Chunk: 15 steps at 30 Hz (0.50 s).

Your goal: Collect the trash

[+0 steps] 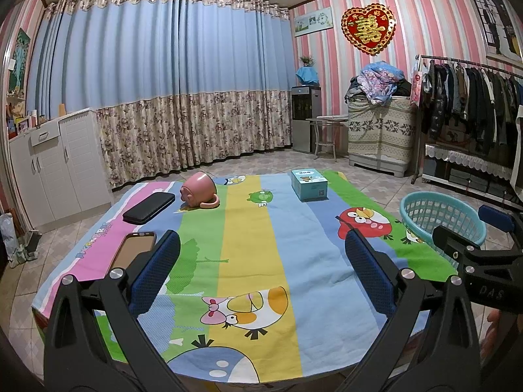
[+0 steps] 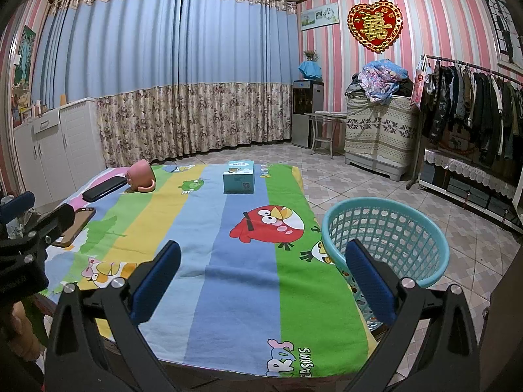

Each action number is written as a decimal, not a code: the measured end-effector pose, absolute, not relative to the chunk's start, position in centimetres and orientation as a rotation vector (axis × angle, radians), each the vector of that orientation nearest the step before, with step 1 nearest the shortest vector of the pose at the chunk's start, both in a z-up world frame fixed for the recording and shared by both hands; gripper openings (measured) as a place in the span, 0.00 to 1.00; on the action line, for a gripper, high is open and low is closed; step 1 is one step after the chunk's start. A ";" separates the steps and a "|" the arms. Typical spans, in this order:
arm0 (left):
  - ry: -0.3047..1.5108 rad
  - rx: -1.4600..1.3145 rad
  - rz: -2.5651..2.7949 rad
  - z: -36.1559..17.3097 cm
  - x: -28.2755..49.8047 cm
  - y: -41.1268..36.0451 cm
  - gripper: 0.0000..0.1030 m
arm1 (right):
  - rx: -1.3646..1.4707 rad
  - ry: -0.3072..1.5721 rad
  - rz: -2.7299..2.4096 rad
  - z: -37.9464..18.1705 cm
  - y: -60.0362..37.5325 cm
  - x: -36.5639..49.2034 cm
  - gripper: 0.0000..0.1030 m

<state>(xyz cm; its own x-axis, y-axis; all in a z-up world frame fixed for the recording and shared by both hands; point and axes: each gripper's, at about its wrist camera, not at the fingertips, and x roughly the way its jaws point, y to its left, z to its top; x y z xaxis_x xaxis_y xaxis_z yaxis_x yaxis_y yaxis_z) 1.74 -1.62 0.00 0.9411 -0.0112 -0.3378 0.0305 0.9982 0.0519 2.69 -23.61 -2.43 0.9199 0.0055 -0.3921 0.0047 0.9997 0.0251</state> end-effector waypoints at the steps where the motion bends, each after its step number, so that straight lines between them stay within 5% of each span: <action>1: 0.344 0.057 -0.021 0.0 1.8 -1.6 0.95 | 0.025 0.403 0.001 -2.4 -23.6 2.7 0.96; 15: 0.337 0.066 -0.021 0.0 1.6 -1.5 0.95 | 0.023 0.402 0.000 -2.5 -23.6 2.7 0.96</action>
